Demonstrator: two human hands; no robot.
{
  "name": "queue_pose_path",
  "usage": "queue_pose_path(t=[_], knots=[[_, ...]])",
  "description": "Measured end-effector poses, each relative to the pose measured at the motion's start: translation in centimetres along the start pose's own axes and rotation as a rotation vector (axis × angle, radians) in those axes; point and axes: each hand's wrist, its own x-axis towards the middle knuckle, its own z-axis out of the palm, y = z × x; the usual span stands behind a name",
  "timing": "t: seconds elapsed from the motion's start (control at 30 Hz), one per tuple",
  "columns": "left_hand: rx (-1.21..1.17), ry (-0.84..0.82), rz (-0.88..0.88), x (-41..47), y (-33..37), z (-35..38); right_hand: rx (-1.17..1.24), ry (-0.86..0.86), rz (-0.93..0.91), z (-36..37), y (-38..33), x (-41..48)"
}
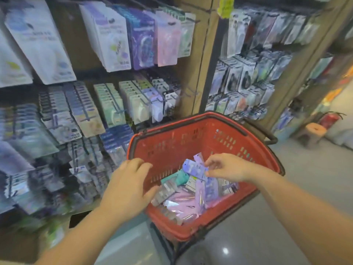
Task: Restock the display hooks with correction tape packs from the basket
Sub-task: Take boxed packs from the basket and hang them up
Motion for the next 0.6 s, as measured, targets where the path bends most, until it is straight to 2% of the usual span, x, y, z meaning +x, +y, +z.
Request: queue_pose_path(t=[0.17, 0.37, 0.6], knots=[[0.095, -0.053, -0.168, 2.7, 2.2, 2.1, 0.055, -0.144, -0.058, -1.8, 5.0, 6.0], [0.129, -0.075, -0.382, 6.2, 5.1, 4.1, -0.173, -0.328, -0.123, -3.6, 7.9, 15.2], [0.172, -0.014, -0.507, 6.3, 5.3, 5.9, -0.254, -0.417, -0.051, 1.9, 11.8, 22.6]])
